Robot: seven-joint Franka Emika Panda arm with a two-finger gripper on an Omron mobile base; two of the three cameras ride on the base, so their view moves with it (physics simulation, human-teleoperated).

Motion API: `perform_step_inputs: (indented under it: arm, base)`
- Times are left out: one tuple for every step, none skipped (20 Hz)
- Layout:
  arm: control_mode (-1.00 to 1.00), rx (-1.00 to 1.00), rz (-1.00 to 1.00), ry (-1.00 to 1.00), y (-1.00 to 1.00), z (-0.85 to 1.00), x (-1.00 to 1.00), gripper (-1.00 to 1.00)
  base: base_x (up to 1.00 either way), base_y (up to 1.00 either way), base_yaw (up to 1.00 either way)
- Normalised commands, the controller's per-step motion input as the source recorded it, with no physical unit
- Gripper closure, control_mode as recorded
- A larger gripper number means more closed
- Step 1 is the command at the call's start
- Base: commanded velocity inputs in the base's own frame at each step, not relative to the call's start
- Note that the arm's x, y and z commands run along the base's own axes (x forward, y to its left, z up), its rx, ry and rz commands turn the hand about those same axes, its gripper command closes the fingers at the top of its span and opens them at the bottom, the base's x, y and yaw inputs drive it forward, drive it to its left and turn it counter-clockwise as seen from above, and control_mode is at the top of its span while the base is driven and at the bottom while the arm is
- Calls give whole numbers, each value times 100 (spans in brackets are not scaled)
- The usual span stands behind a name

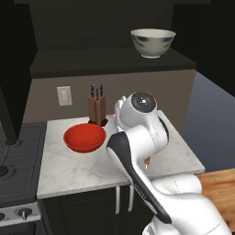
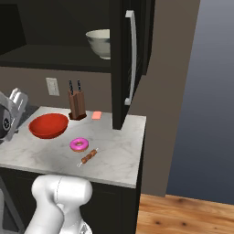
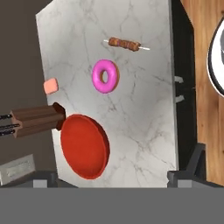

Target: Pick both bowls and place them on the counter. Then place the donut in one bowl and place the kebab skewer in the other bowl.

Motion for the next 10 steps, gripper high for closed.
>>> perform_step_inputs:
  arm:
    - [-100,0,-3,-2,-29,68,-7,-100]
    - [-100,0,-3,-3,-32,68,-7,-100]
    - [-100,0,-3,-1,-33,65,-7,-100]
    - [-100,0,-3,0,-34,63,-2,-100]
    - [-100,0,-5,-1,-34,63,-3,-100]
    - [-100,0,-5,0,-37,62,0,-100]
    - [-100,0,-8,0,-37,59,0,-100]
    - [-100,0,-8,0,-37,59,0,-100]
    - [-100,0,-10,-1,-34,56,0,-100]
    - [-100,0,-10,-5,-33,54,0,-100]
  base:
    - [0,0,0]
    - [0,0,0]
    - [0,0,0]
    - [0,0,0]
    - [0,0,0]
    - [0,0,0]
    - [0,0,0]
    - [0,0,0]
    - [0,0,0]
    - [0,0,0]
